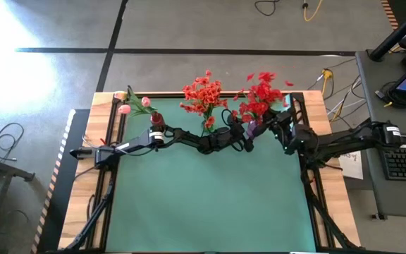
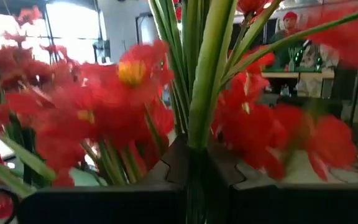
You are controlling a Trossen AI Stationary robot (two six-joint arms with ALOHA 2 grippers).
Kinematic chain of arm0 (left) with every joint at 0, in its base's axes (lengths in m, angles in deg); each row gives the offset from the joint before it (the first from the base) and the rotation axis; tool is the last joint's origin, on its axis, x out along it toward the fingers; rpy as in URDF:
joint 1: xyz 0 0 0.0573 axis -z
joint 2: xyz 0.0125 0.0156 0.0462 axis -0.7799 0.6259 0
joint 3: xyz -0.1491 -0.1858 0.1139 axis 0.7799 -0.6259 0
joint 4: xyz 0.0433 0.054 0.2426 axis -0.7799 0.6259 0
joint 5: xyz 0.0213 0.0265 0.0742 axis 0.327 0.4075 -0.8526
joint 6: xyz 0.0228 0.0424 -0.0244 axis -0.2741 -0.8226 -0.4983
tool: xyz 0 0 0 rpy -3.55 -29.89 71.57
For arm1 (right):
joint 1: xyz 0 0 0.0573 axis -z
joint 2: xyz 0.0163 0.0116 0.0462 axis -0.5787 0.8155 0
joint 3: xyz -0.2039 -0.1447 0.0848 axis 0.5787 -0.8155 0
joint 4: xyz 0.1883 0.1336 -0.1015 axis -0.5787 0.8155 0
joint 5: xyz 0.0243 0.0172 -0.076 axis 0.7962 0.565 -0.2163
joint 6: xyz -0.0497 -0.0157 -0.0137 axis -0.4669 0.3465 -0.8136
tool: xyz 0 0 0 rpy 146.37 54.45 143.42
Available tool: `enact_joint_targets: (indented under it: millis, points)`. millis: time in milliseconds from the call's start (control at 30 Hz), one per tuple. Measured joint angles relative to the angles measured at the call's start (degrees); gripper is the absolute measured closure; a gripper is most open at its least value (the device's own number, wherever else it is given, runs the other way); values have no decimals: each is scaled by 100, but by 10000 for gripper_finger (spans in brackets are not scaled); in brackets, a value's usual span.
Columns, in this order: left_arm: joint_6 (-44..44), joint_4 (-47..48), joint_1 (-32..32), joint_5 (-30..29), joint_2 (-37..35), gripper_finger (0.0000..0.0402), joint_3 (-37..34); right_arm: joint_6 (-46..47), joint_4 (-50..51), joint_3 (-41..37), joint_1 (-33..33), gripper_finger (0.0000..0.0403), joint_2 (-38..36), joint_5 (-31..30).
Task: Sort flowers into vase by color
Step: Put the red flower in the violet flower vase
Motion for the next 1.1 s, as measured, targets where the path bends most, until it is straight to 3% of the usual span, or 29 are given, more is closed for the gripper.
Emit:
enact_joint_targets:
  millis: [233,700,967,1100]
  points:
    - [0,26,0,0,0,55,0,81,61,0,-2,372,-28,0]
    - [-2,99,0,0,0,55,-4,85,200,40,-249,241,-133,-58]
    - [-2,103,0,0,0,55,-4,115,479,61,-358,244,-305,-286]
    - [-2,136,0,0,0,55,-4,482,1187,61,-391,259,-330,-304]
